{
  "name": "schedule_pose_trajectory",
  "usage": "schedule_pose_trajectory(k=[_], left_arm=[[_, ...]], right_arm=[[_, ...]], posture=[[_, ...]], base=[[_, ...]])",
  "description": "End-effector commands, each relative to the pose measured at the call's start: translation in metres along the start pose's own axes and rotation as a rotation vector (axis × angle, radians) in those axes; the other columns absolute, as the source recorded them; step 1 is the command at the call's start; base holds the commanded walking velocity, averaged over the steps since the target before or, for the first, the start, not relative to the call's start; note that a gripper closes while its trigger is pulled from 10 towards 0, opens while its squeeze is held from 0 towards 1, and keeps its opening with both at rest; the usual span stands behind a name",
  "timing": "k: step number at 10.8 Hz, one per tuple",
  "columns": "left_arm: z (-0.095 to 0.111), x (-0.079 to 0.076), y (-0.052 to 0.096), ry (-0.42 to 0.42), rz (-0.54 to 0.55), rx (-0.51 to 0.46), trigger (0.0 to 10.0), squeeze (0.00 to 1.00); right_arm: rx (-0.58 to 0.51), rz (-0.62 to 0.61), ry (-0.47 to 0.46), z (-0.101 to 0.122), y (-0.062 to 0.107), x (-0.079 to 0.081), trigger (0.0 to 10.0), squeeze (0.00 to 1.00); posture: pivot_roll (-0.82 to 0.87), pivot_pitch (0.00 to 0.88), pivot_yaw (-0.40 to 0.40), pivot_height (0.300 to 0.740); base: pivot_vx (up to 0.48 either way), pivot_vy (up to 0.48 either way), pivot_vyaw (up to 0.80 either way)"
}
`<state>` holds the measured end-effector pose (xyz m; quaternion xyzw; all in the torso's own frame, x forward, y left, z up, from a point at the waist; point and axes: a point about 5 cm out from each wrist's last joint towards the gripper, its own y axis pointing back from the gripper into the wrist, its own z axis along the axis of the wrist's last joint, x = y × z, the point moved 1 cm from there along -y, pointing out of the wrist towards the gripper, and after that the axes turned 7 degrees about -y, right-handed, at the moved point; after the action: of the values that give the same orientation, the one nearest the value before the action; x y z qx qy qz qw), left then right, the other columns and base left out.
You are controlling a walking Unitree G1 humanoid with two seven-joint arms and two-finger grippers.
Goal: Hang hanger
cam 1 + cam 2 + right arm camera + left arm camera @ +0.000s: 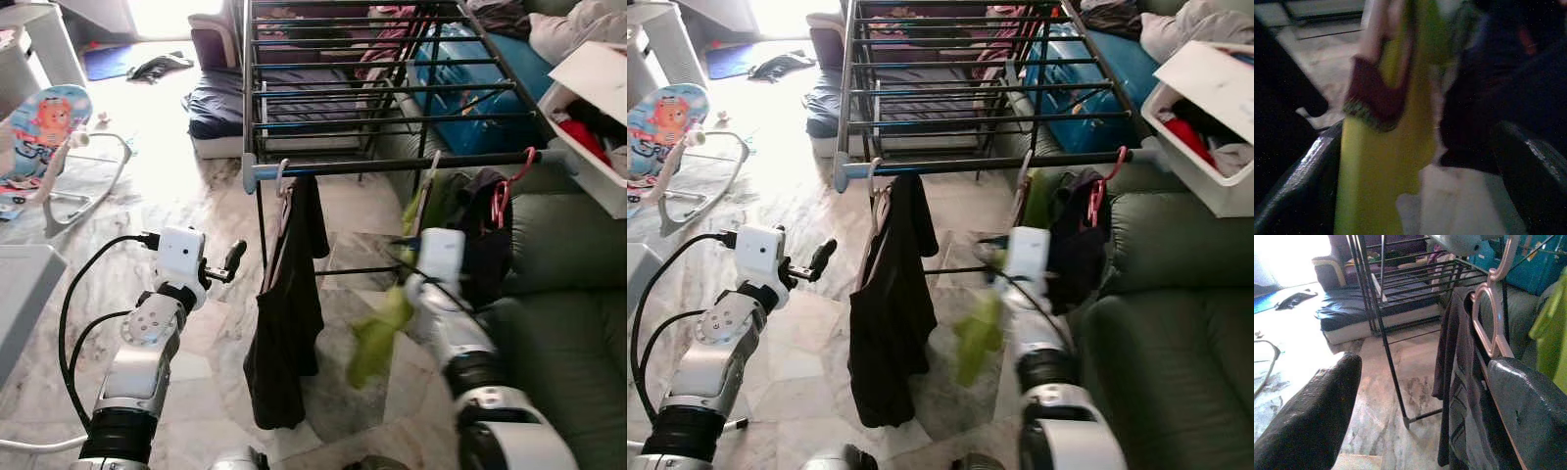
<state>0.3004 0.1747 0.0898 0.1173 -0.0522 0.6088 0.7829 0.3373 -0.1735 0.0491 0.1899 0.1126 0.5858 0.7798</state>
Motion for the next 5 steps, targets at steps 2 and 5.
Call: schedule_pose_trajectory(k=[2,5], left_arm=[[0.011,-0.002,-0.007,-0.006,-0.017,-0.029,10.0,0.0],[0.011,-0.001,-0.009,-0.002,-0.014,-0.027,10.0,0.0]], right_arm=[[-0.043,-0.007,0.036,0.008,-0.001,0.003,10.0,0.0],[-0.052,0.032,0.054,0.012,-0.002,0.015,10.0,0.0]], posture=[[-0.01,0.0,0.002,0.74],[-0.01,0.0,0.0,0.74]], base=[[0.0,0.0,0.0],[0.0,0.0,0.0]])
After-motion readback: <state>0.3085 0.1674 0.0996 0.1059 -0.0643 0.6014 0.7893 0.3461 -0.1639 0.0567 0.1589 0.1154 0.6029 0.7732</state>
